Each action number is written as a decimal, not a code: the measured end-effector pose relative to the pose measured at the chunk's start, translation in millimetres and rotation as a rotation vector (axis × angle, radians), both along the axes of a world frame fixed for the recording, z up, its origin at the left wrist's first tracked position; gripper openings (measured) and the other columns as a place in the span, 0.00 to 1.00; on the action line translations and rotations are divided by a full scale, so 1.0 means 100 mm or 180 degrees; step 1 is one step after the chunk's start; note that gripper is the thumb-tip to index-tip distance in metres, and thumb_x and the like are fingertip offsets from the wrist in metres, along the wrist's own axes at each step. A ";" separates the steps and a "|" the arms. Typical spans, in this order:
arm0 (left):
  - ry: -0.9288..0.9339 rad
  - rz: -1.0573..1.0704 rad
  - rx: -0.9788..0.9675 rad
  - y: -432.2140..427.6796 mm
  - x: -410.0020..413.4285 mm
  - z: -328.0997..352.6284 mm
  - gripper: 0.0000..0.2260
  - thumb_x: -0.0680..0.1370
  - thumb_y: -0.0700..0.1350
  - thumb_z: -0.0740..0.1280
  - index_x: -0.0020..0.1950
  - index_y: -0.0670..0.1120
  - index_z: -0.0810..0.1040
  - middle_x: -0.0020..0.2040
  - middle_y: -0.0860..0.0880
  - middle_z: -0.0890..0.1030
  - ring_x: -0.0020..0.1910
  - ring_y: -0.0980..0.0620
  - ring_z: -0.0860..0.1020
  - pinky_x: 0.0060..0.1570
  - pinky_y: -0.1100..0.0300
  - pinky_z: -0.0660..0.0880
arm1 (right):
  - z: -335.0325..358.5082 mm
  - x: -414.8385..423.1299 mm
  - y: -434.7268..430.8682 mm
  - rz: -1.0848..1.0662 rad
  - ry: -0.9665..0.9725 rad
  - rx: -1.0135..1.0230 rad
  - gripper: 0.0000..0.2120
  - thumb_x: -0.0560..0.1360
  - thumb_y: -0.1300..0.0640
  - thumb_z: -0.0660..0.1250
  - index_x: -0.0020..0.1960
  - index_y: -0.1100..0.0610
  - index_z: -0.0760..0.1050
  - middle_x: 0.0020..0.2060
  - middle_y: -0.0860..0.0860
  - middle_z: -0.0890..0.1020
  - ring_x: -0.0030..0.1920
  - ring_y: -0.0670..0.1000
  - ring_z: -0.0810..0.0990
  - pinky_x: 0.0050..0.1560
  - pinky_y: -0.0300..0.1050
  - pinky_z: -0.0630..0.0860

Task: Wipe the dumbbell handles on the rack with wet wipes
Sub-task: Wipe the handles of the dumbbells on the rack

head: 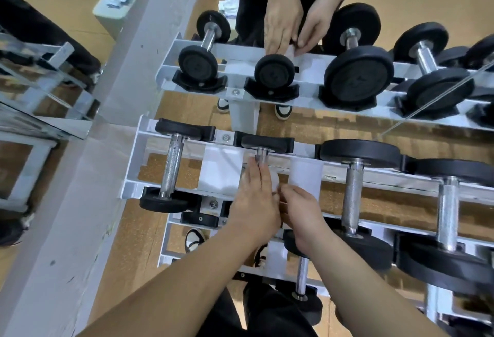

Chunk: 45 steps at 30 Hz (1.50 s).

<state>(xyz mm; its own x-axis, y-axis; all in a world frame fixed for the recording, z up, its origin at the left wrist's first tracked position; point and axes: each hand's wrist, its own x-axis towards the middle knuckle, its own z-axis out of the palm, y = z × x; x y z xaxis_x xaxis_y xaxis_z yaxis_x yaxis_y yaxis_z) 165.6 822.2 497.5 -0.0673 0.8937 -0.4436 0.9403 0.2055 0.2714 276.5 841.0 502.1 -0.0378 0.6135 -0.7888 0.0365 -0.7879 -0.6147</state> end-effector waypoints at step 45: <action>-0.1220 0.1314 0.1065 0.15 -0.32 -0.02 0.05 0.80 0.42 0.70 0.49 0.40 0.83 0.50 0.46 0.81 0.45 0.52 0.78 0.51 0.69 0.75 | -0.02 0.15 -0.18 0.2727 -0.1065 0.0958 0.20 0.71 0.61 0.78 0.63 0.56 0.84 0.52 0.52 0.87 0.51 0.51 0.85 0.47 0.36 0.78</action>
